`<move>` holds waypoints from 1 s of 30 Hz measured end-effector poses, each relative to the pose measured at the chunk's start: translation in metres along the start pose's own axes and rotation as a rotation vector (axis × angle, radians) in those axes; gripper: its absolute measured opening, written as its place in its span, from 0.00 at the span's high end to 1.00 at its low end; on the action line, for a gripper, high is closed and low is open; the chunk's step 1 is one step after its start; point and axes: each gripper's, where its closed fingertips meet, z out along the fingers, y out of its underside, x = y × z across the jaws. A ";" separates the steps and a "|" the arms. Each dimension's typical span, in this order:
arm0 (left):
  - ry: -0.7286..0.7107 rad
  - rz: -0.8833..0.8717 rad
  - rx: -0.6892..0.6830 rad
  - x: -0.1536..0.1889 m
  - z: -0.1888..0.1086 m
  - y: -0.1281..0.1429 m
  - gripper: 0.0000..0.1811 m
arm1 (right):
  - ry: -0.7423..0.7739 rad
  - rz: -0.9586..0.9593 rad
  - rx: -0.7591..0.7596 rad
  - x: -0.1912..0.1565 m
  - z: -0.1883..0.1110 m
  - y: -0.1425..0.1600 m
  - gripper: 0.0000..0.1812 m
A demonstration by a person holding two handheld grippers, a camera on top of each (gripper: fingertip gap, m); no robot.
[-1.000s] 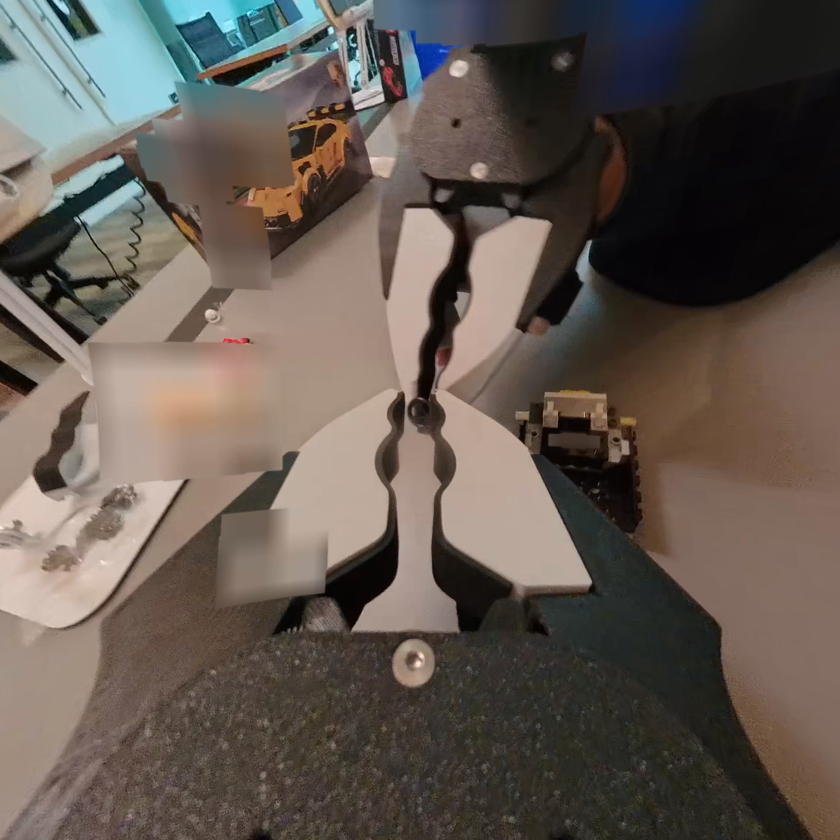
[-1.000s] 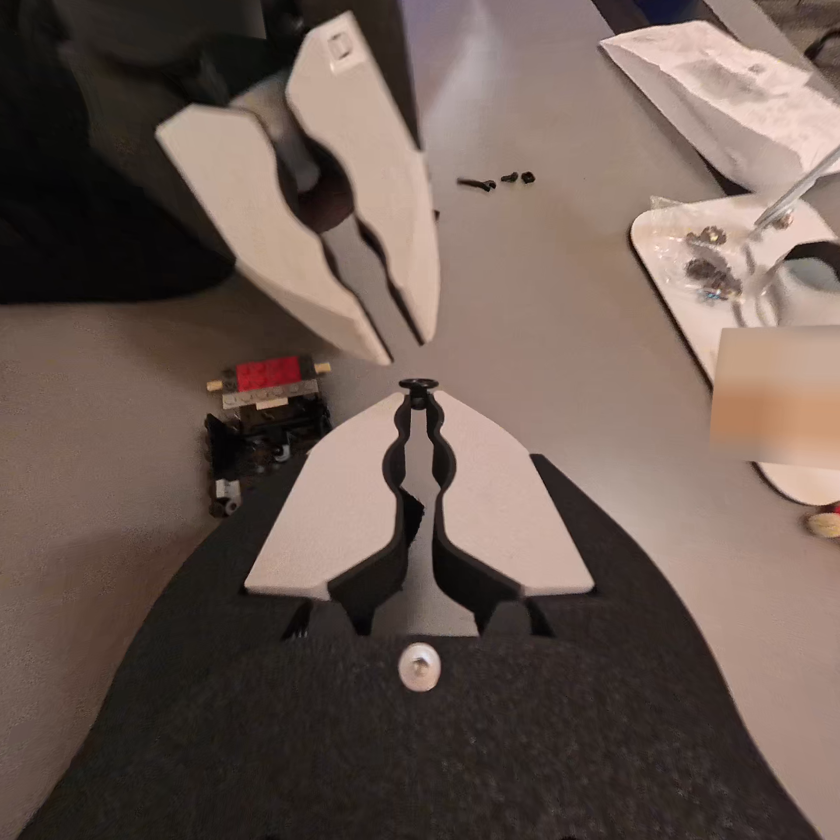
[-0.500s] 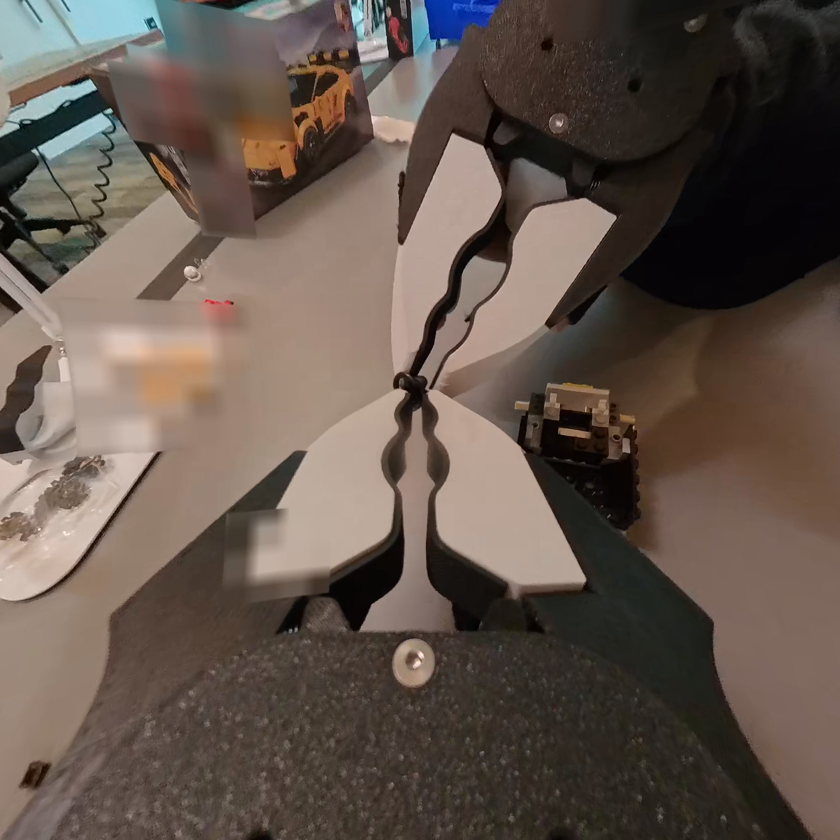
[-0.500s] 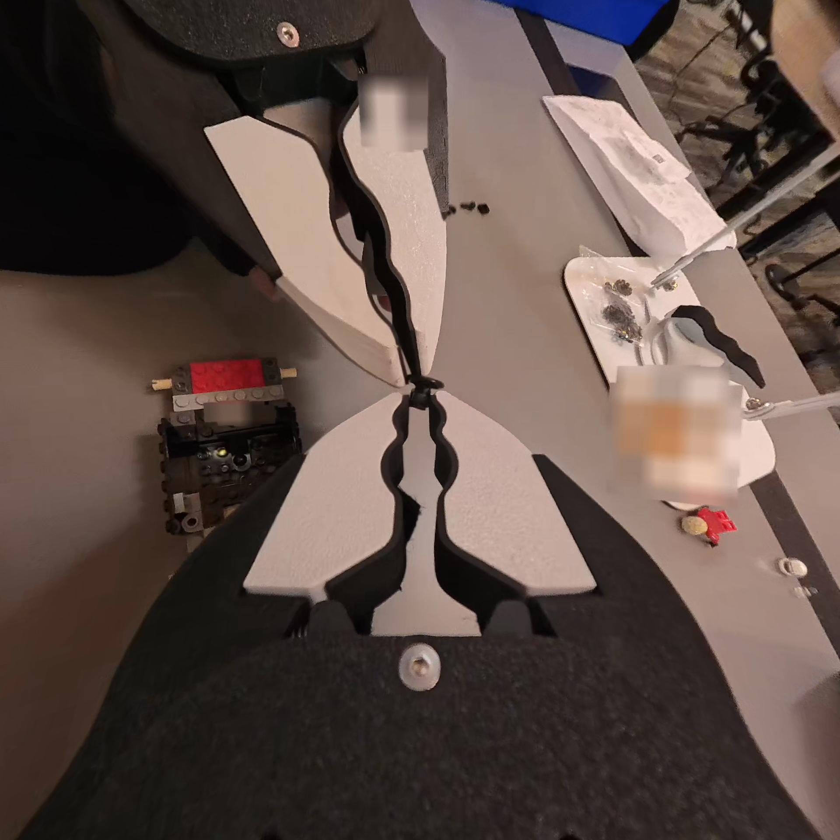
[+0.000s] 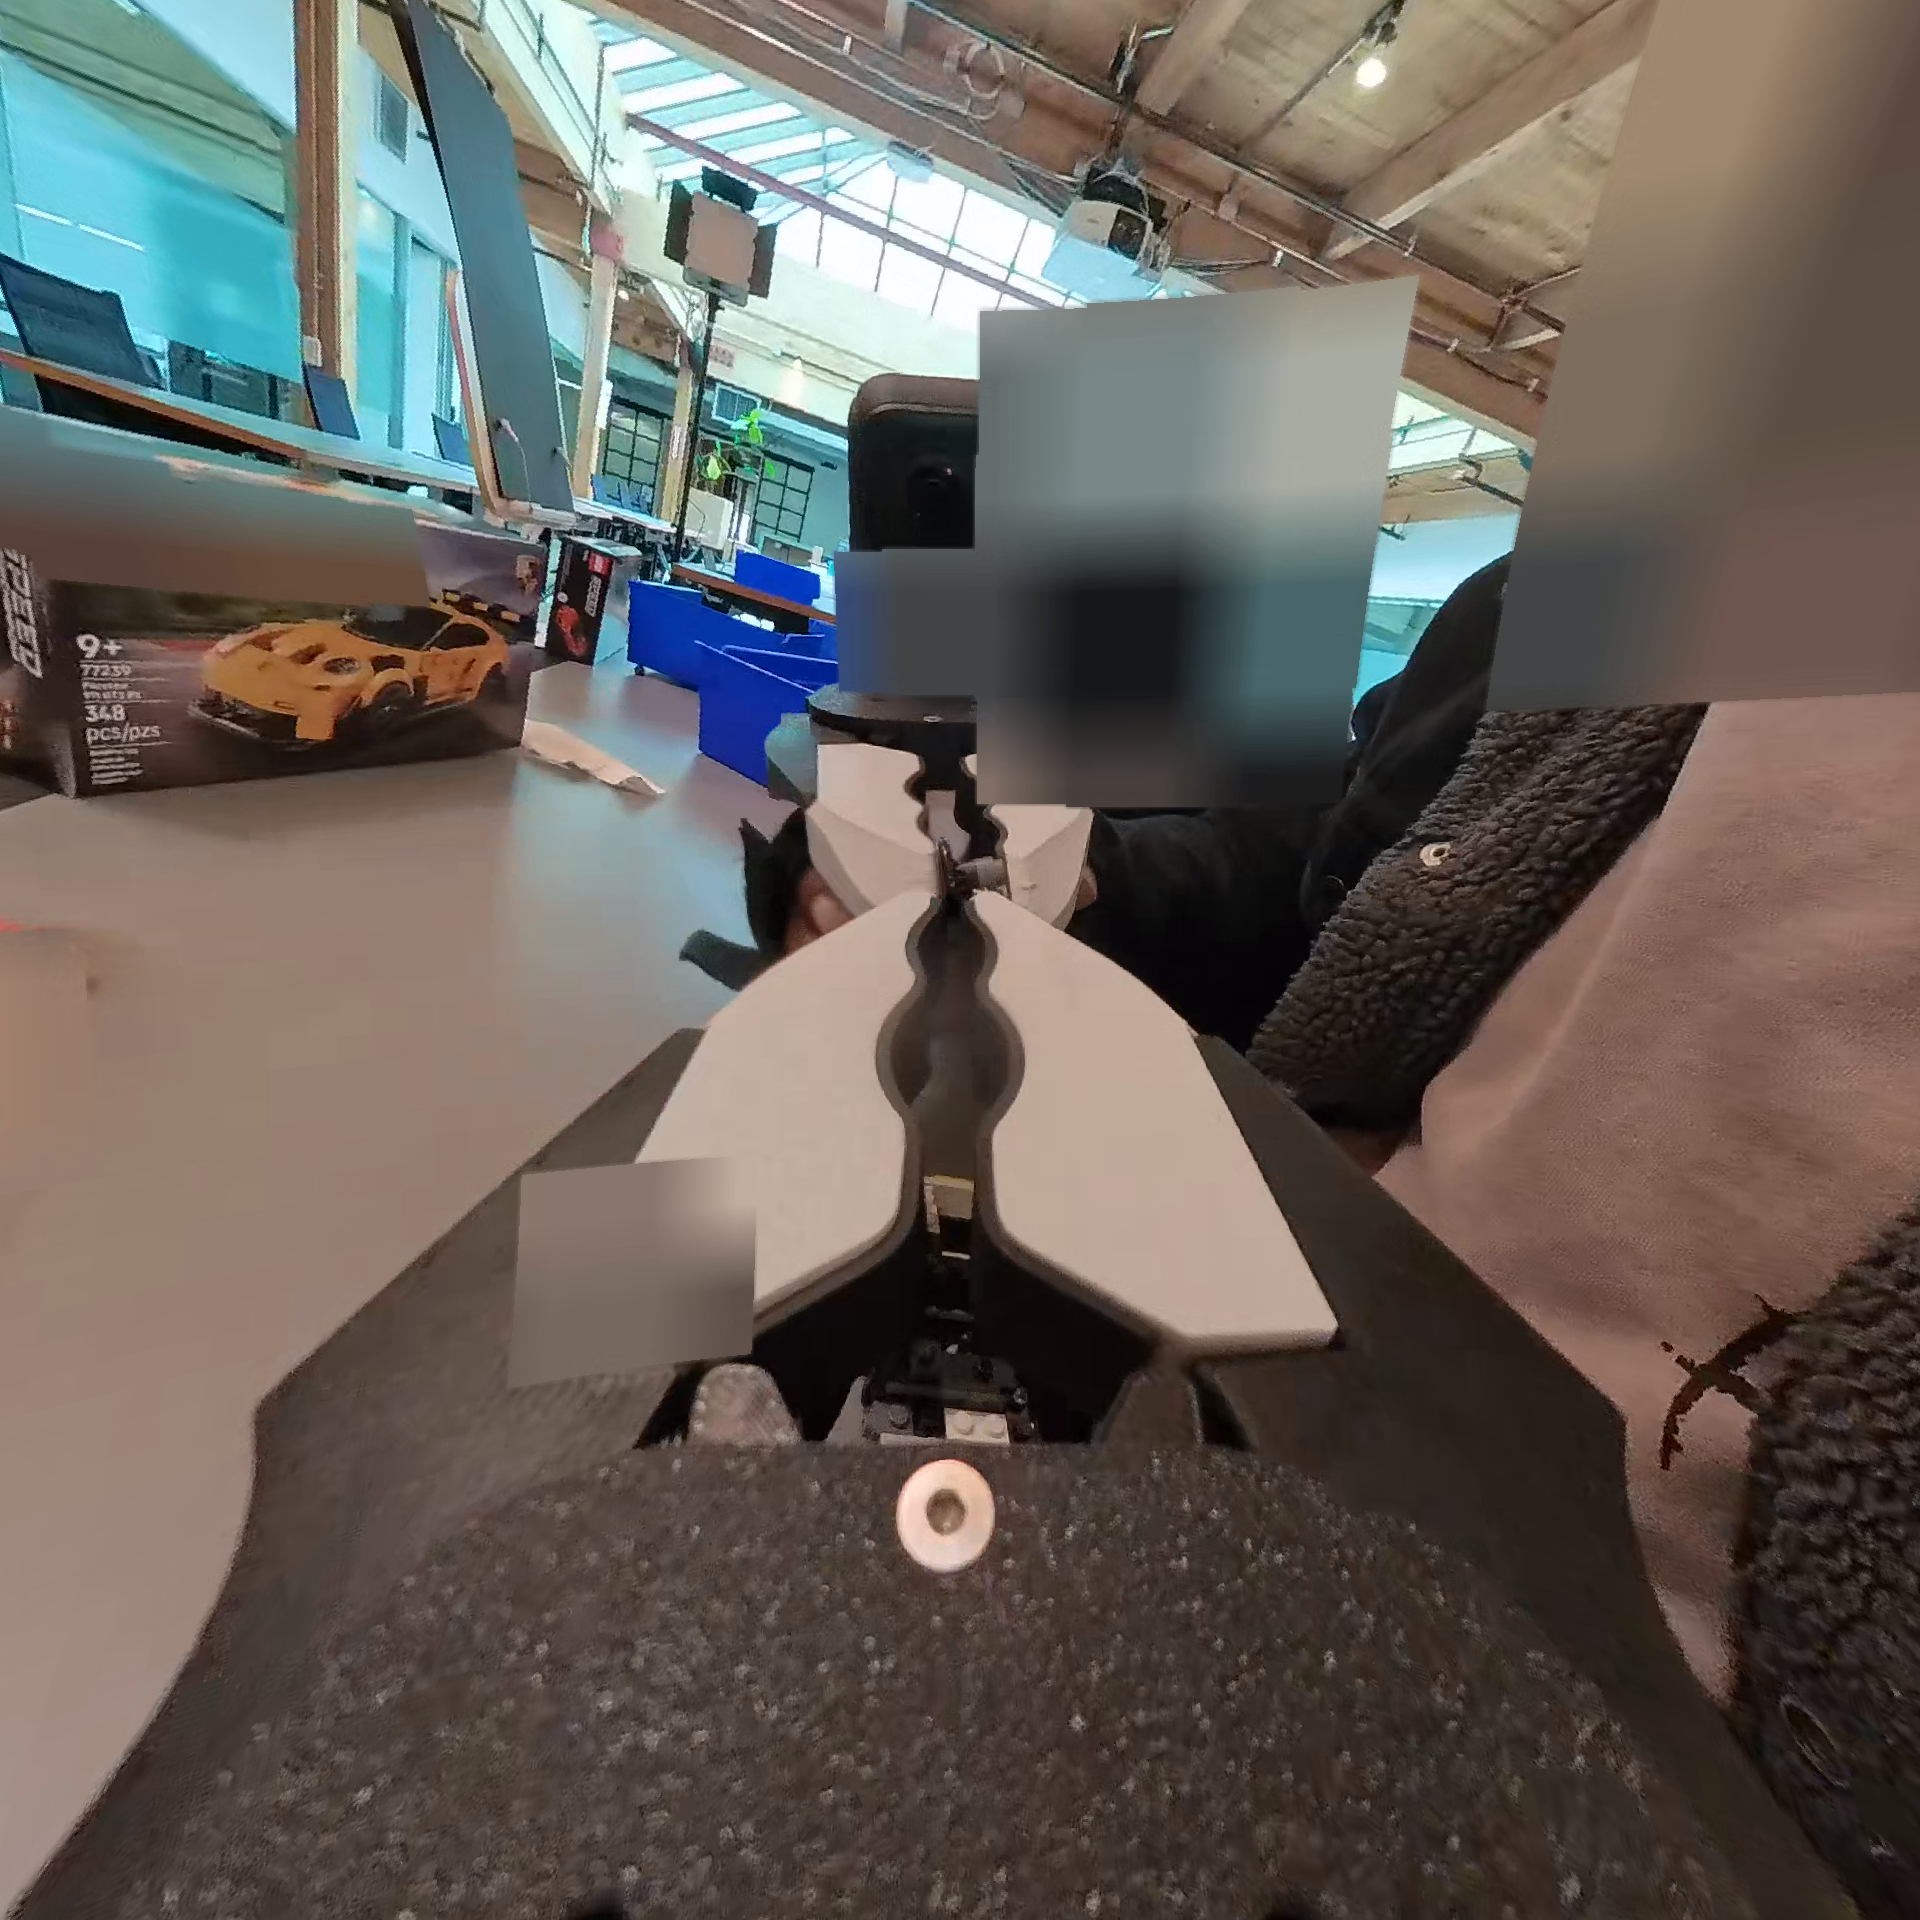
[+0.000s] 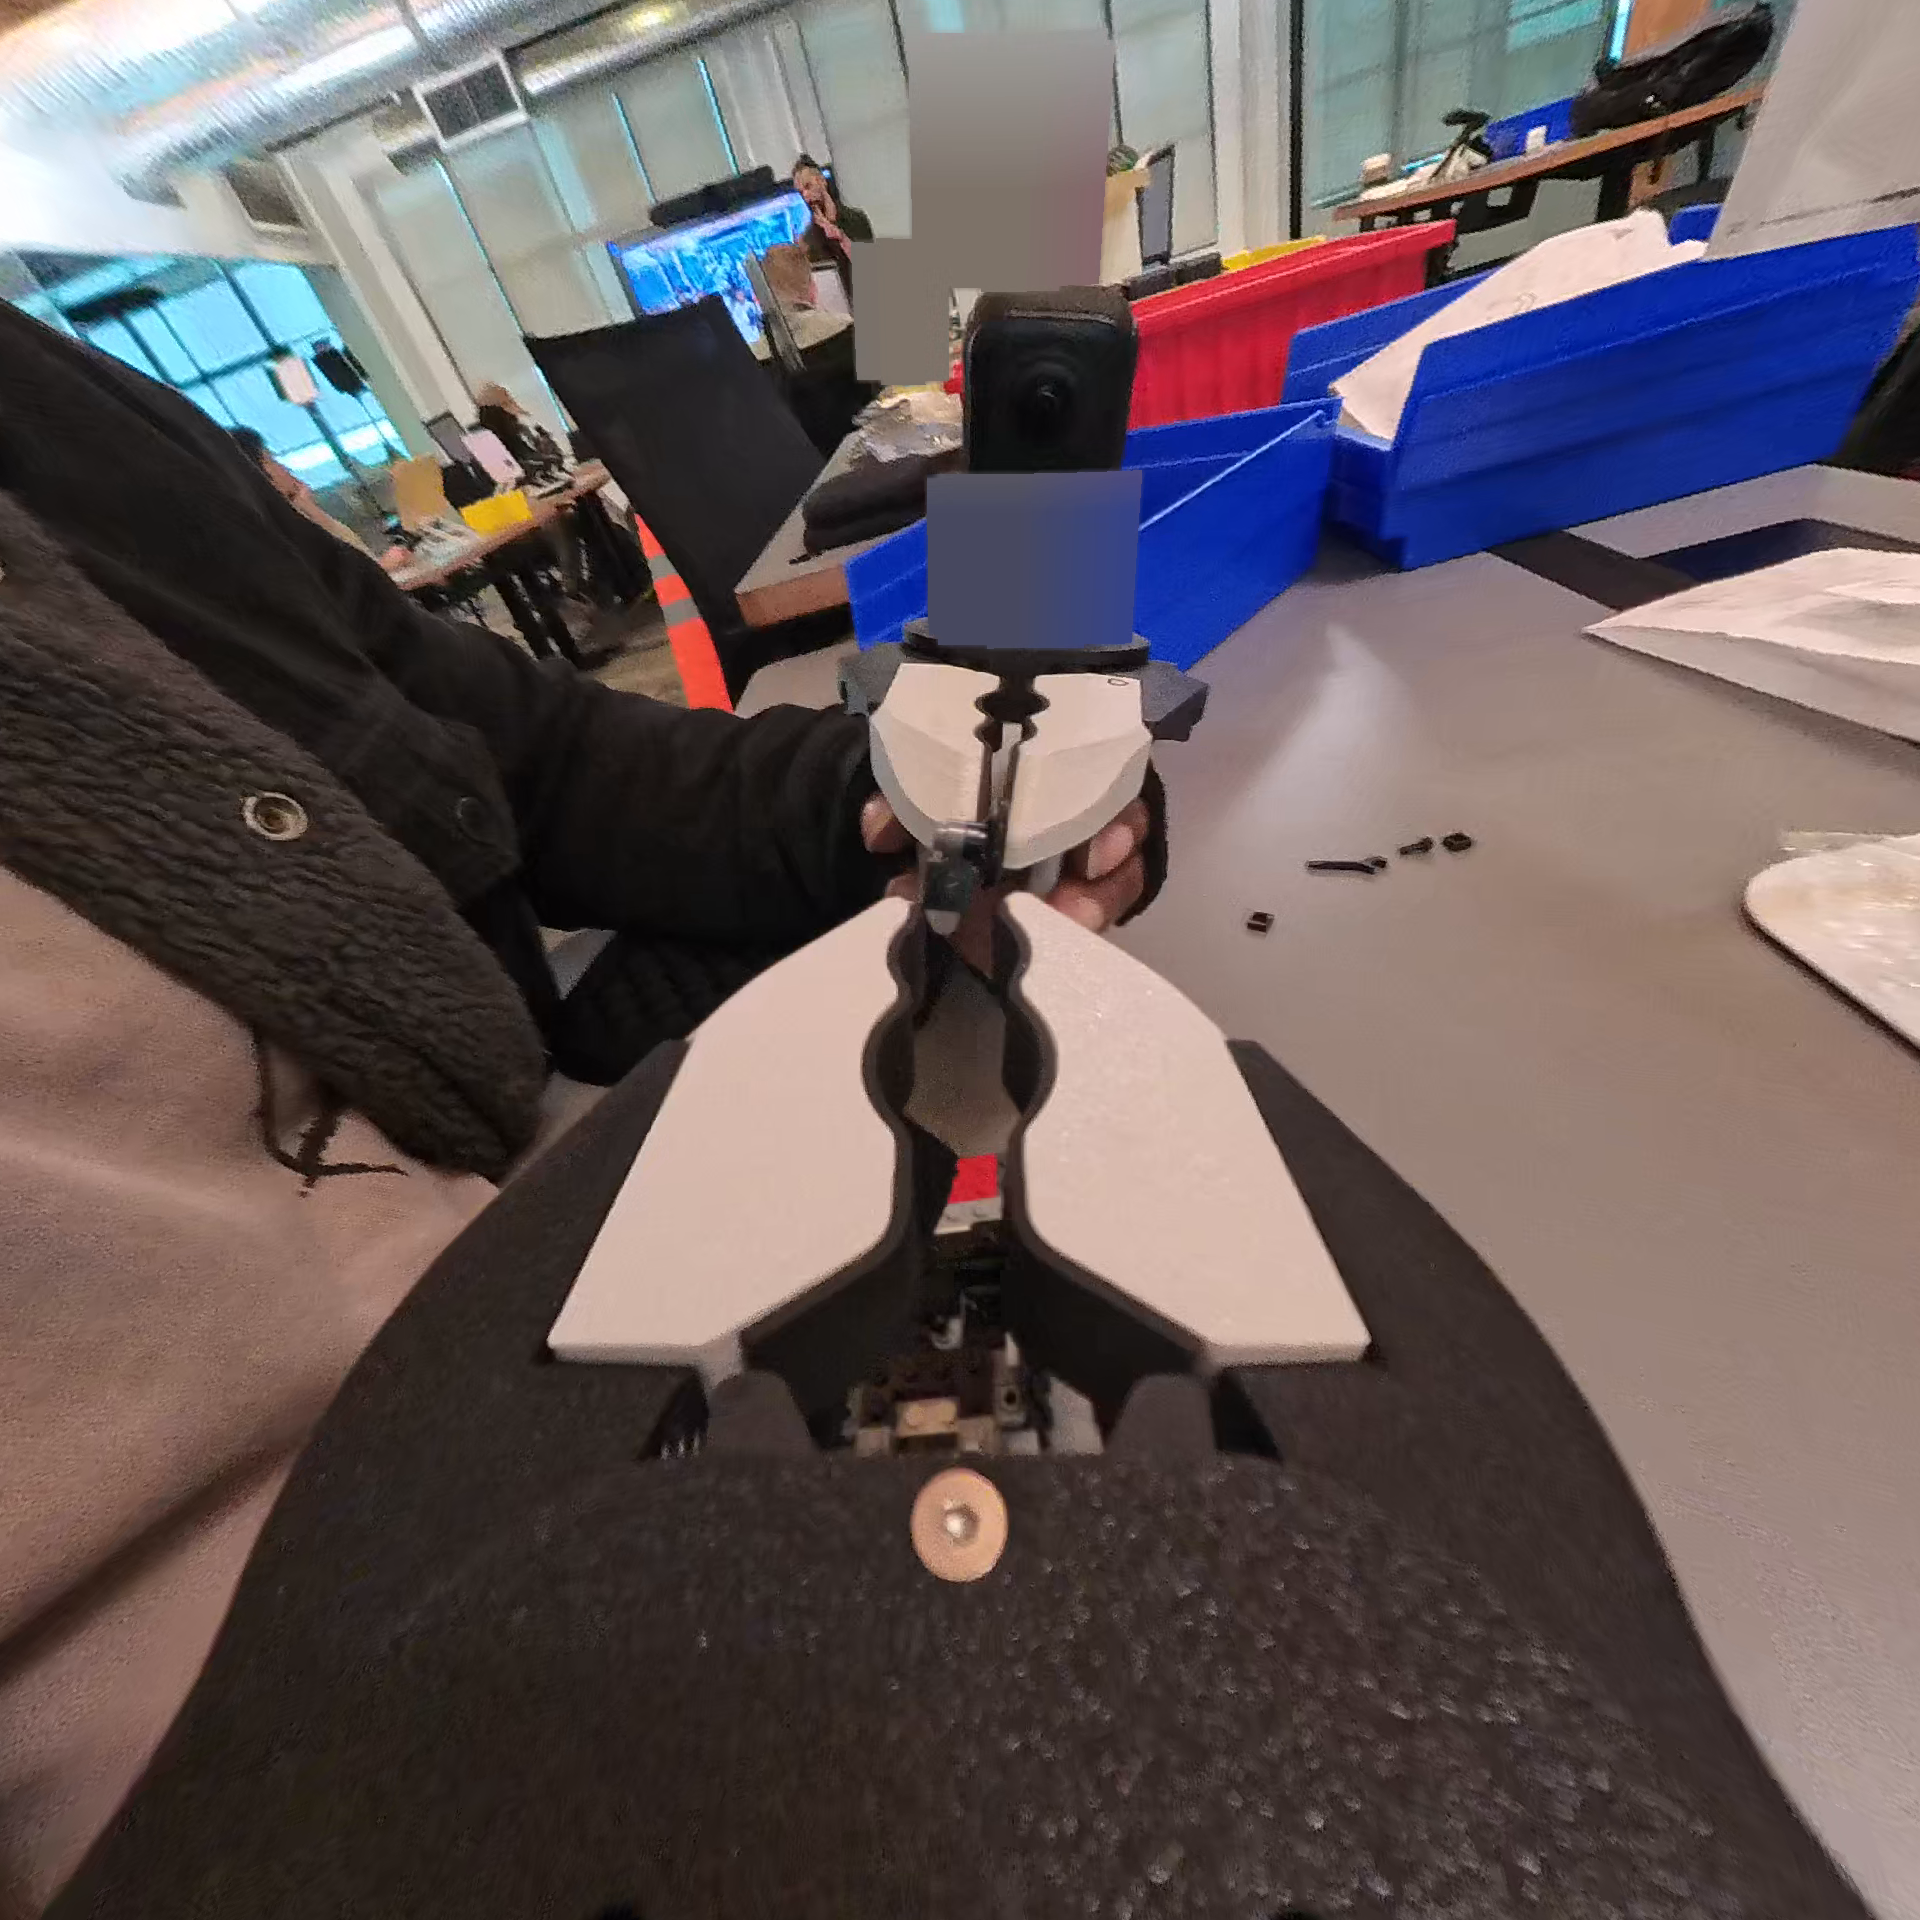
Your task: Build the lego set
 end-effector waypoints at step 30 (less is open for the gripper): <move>-0.255 -0.385 -0.075 -0.038 -0.002 0.017 0.93 | 0.635 -0.437 -0.306 0.053 -0.004 0.018 0.96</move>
